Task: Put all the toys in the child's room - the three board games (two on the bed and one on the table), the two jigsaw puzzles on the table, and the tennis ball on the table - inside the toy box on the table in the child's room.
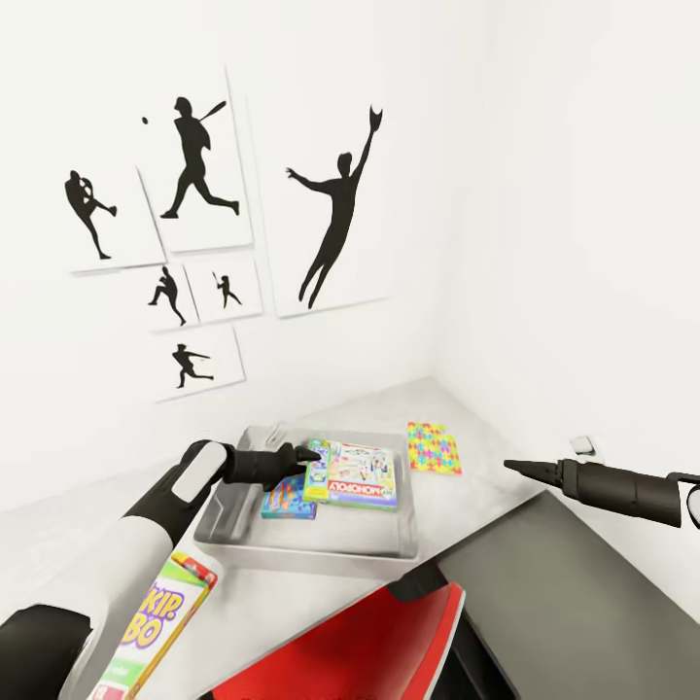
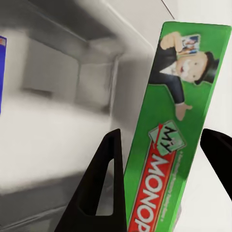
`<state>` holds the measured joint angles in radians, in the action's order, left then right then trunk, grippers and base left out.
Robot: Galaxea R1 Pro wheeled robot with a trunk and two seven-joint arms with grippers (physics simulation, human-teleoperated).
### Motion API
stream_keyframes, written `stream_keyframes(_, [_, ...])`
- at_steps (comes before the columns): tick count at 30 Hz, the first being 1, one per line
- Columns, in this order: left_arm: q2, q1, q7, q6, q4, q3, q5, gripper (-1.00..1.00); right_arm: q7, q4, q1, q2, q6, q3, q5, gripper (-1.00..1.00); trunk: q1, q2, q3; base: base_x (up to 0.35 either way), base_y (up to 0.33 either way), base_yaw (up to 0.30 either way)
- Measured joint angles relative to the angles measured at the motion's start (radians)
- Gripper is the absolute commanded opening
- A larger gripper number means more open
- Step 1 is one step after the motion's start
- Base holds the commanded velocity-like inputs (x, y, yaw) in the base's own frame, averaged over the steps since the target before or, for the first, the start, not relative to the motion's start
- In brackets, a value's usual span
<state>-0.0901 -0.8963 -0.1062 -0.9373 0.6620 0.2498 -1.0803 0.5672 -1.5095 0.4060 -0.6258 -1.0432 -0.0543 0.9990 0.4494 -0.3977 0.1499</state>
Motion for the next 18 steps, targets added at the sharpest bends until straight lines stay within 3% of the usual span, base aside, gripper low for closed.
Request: stream_keyframes(18, [0.0, -0.001, 0.0, 0.0, -0.007, -0.001, 0.0, -1.0, 0.0, -0.001, 0.0, -0.001, 0.0, -0.001, 0.0, 1.0, 0.0, 0.0, 0.029, 0.0, 0.0, 0.0])
